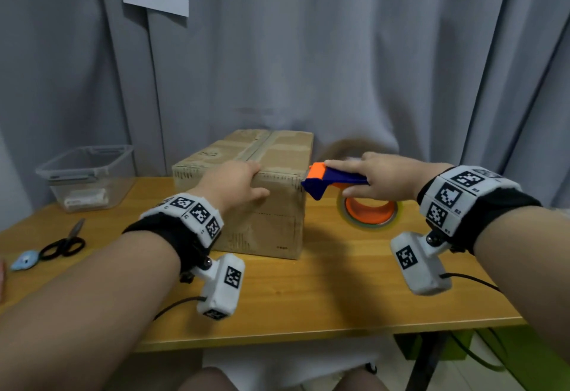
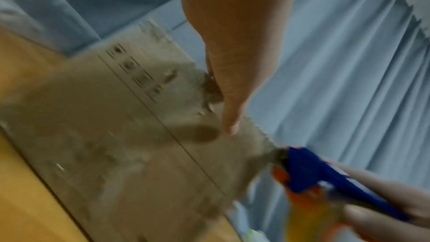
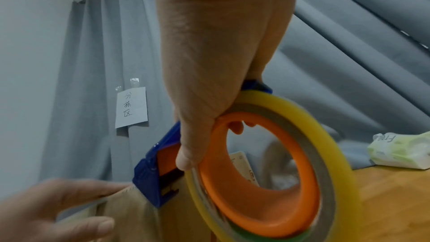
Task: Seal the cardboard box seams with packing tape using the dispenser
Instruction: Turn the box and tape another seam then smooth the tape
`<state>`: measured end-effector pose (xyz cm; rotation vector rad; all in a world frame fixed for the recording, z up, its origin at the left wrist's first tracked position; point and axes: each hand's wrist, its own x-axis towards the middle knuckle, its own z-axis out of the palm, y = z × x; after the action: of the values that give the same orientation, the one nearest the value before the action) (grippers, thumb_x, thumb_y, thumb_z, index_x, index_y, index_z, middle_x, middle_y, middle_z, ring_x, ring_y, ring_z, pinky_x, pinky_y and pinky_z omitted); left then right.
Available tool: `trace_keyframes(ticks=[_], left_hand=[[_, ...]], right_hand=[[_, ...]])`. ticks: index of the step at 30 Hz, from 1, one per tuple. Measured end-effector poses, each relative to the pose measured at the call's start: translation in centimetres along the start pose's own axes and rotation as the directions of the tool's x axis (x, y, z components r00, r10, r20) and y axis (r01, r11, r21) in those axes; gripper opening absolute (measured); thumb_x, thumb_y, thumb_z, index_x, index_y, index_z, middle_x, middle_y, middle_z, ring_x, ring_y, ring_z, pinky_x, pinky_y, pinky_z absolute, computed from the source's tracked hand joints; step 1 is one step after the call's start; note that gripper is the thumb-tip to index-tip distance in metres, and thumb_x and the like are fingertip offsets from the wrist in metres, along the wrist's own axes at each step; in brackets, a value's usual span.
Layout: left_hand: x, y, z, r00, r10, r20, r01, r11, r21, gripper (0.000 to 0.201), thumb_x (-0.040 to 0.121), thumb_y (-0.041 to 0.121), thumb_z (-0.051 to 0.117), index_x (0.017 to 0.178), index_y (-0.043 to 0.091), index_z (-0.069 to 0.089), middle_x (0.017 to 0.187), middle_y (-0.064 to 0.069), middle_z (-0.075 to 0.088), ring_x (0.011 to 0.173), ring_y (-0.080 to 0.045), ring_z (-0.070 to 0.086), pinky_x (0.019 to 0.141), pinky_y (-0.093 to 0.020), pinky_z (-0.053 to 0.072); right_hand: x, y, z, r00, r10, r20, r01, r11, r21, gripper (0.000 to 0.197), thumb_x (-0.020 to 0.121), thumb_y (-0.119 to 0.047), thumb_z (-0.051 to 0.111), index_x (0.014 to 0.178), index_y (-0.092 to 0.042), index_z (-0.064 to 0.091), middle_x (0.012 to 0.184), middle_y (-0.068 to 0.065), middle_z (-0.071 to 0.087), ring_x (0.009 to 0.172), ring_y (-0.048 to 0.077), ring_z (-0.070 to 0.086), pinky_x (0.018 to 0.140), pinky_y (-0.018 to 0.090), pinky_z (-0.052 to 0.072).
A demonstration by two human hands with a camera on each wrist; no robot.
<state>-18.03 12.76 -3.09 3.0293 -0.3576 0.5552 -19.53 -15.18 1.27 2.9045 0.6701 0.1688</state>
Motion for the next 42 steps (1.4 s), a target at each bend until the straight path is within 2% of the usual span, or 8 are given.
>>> trace_keyframes(ticks=[5, 9, 15, 20, 27, 35, 38, 42], left_hand=[[1.7, 4.1, 1.0, 0.971, 0.239, -0.021, -0.24, 0.961, -0.136, 0.052, 0.086, 0.032, 0.063, 0.135, 0.022, 0.05, 0.135, 0.0, 0.055, 0.124, -0.019, 0.049, 0.104, -0.034, 0.038], [1.8, 4.1, 1.7, 0.976, 0.198, -0.093, -0.211, 0.962, -0.17, 0.052, 0.089, 0.029, 0.061, 0.138, 0.02, 0.047, 0.142, 0.003, 0.049, 0.131, -0.015, 0.042, 0.108, -0.026, 0.029], [1.6, 4.4, 1.4, 0.978, 0.192, -0.08, -0.204, 0.96, -0.189, 0.041, 0.087, 0.03, 0.061, 0.128, 0.027, 0.057, 0.119, 0.002, 0.066, 0.108, -0.02, 0.059, 0.088, -0.033, 0.046], [1.6, 4.7, 1.0, 0.987, 0.16, -0.028, -0.163, 0.976, -0.148, 0.051, 0.089, 0.036, 0.059, 0.137, 0.024, 0.048, 0.139, 0.005, 0.051, 0.128, -0.017, 0.047, 0.106, -0.031, 0.036], [1.1, 4.5, 0.9, 0.986, 0.157, -0.047, -0.162, 0.977, -0.14, 0.051, 0.09, 0.036, 0.058, 0.138, 0.023, 0.047, 0.142, 0.005, 0.047, 0.131, -0.015, 0.043, 0.107, -0.028, 0.03], [1.1, 6.3, 0.6, 0.988, 0.138, -0.065, -0.135, 0.99, 0.049, 0.045, 0.09, 0.044, 0.051, 0.13, 0.023, 0.051, 0.116, -0.002, 0.065, 0.104, -0.024, 0.061, 0.079, -0.036, 0.051], [0.9, 7.0, 1.1, 0.979, 0.174, -0.108, -0.164, 0.982, 0.097, 0.041, 0.091, 0.044, 0.048, 0.126, 0.025, 0.052, 0.114, 0.002, 0.064, 0.099, -0.022, 0.062, 0.072, -0.035, 0.053], [1.0, 7.2, 1.4, 0.975, 0.172, -0.138, -0.158, 0.982, 0.103, 0.036, 0.091, 0.044, 0.046, 0.119, 0.023, 0.055, 0.108, 0.003, 0.064, 0.093, -0.021, 0.062, 0.067, -0.033, 0.051]], right_hand=[[0.3, -0.1, 0.8, 0.999, -0.014, -0.03, 0.016, 0.998, 0.067, 0.064, 0.094, -0.049, 0.046, 0.147, -0.049, 0.01, 0.11, 0.005, 0.048, 0.087, 0.018, 0.053, 0.075, 0.026, 0.037], [-0.1, 0.0, 1.2, 0.992, 0.007, -0.126, 0.003, 0.997, 0.083, 0.061, 0.093, -0.05, 0.046, 0.146, -0.05, 0.016, 0.105, 0.005, 0.046, 0.086, 0.018, 0.046, 0.076, 0.027, 0.033], [-1.2, 0.0, -2.4, 0.971, -0.052, -0.234, 0.043, 0.998, -0.042, 0.066, 0.083, -0.063, 0.051, 0.142, -0.052, 0.025, 0.094, 0.003, 0.044, 0.083, 0.018, 0.044, 0.074, 0.028, 0.033], [-2.8, 1.8, -1.1, 0.978, -0.047, -0.201, 0.042, 0.999, -0.03, 0.068, 0.083, -0.063, 0.053, 0.142, -0.055, 0.019, 0.097, 0.0, 0.043, 0.085, 0.014, 0.043, 0.076, 0.028, 0.036], [-6.3, 5.5, 1.1, 0.973, 0.01, -0.228, 0.002, 0.999, 0.051, 0.066, 0.086, -0.058, 0.05, 0.141, -0.057, 0.013, 0.091, -0.004, 0.041, 0.079, 0.011, 0.045, 0.073, 0.024, 0.034], [-6.5, 5.3, 3.5, 0.99, 0.047, -0.131, -0.024, 0.985, 0.173, 0.076, 0.089, -0.044, 0.058, 0.15, -0.029, 0.016, 0.107, -0.013, 0.045, 0.088, 0.01, 0.054, 0.079, 0.023, 0.043], [-5.6, 5.9, 4.4, 0.994, 0.102, -0.026, -0.092, 0.96, 0.263, 0.049, 0.087, -0.042, 0.062, 0.128, -0.019, 0.046, 0.095, -0.004, 0.062, 0.078, 0.013, 0.06, 0.071, 0.028, 0.05], [-4.8, 5.5, 5.2, 0.987, 0.157, 0.034, -0.16, 0.943, 0.29, 0.043, 0.084, -0.041, 0.066, 0.114, -0.016, 0.048, 0.094, 0.001, 0.06, 0.08, 0.017, 0.061, 0.074, 0.033, 0.054]])
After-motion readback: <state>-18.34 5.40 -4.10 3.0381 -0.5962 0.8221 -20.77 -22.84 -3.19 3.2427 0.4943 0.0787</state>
